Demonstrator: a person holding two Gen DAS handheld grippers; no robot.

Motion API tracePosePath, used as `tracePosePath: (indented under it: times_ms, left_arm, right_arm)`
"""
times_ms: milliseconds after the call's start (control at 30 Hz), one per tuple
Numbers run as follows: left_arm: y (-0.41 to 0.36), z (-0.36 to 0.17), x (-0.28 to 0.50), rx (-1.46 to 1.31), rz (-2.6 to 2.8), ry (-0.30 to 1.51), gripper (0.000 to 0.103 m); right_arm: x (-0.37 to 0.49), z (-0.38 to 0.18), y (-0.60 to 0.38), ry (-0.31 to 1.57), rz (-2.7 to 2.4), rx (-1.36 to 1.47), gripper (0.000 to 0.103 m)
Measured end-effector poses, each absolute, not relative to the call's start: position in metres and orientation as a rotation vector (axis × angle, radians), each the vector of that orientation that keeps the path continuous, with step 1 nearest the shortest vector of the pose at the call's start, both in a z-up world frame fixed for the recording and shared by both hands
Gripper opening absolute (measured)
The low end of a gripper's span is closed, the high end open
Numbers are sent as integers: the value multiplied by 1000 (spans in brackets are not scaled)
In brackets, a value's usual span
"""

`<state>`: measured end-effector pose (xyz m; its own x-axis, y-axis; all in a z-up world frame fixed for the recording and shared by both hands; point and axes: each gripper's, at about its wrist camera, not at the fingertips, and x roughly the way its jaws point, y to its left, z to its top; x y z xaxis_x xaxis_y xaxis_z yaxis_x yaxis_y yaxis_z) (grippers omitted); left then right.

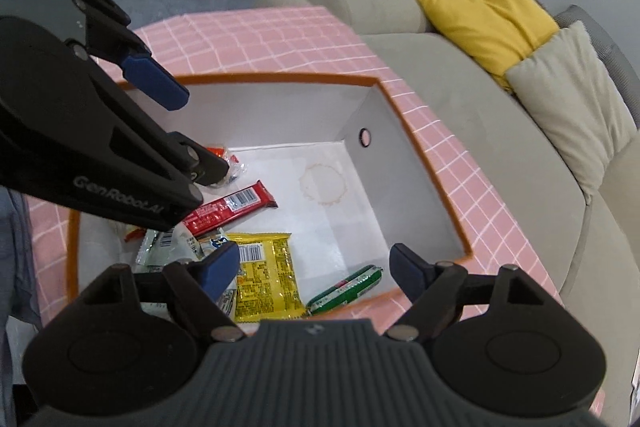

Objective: Organize snacks
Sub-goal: 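Withdraw both tools from the box back over the remaining snacks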

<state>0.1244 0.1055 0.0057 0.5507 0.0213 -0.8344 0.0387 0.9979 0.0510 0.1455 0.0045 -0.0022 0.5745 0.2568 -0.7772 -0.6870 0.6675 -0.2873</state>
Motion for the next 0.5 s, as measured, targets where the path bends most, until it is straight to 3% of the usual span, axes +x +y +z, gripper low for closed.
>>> tracePosePath:
  times_ms: [500]
  left_arm:
    - [47, 24, 79, 30, -128, 916, 67]
  right_arm:
    - [90, 16, -82, 709, 467, -385, 82]
